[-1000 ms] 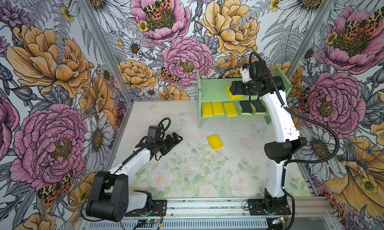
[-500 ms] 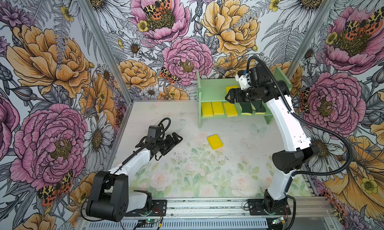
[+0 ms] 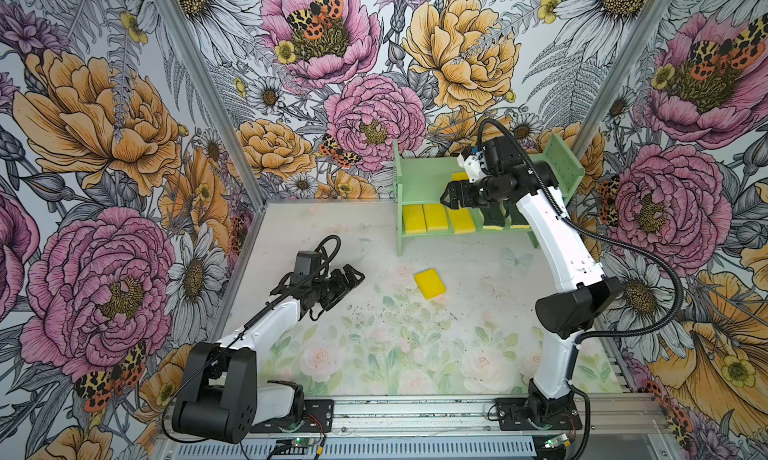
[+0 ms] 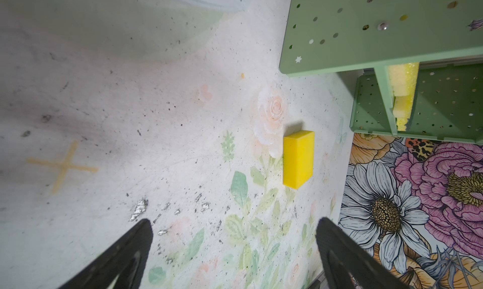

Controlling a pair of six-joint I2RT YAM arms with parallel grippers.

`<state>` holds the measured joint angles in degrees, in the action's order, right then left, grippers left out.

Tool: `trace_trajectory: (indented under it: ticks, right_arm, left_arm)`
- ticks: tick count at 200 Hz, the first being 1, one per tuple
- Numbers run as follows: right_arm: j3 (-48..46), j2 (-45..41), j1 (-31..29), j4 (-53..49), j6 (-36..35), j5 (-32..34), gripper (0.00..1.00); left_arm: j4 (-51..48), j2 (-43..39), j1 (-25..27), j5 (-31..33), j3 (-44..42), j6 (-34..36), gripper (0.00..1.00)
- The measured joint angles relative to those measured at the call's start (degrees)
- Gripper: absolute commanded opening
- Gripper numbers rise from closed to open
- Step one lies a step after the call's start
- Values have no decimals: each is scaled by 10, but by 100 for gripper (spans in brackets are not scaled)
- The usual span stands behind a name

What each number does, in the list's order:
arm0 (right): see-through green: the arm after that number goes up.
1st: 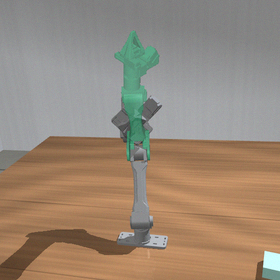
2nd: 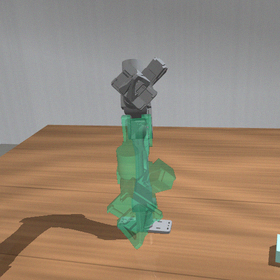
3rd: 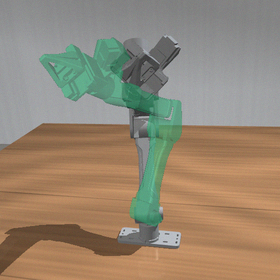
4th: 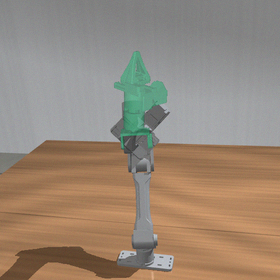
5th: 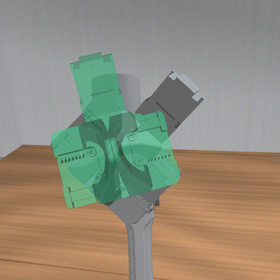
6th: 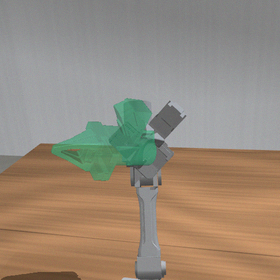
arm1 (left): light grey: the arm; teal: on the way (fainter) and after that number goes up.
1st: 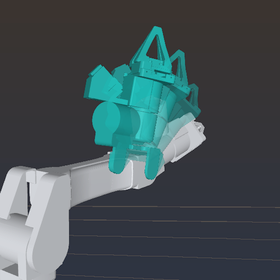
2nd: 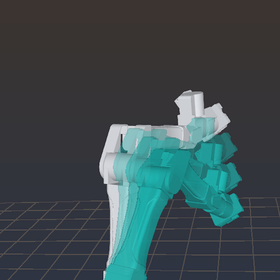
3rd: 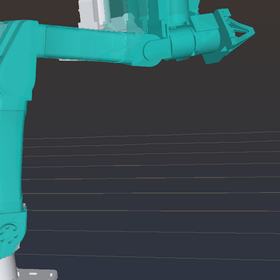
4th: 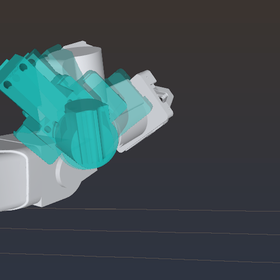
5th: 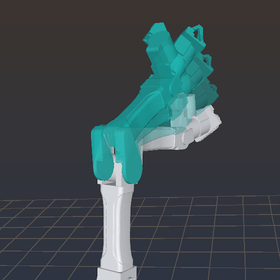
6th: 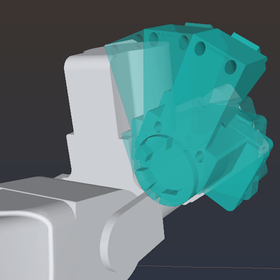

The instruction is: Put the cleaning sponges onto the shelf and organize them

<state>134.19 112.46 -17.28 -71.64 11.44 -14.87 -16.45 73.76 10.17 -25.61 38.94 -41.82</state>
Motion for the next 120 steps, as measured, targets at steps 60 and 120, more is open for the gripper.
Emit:
trace_trajectory:
  ticks: [60, 120]
  right_arm:
    - [21, 20, 3, 9, -11, -2, 86]
    - [32, 23, 12, 18, -21, -16, 86]
  left_arm:
    - [0, -7, -7, 0, 0, 0, 99]
    - [0, -9, -7, 0, -3, 0, 99]
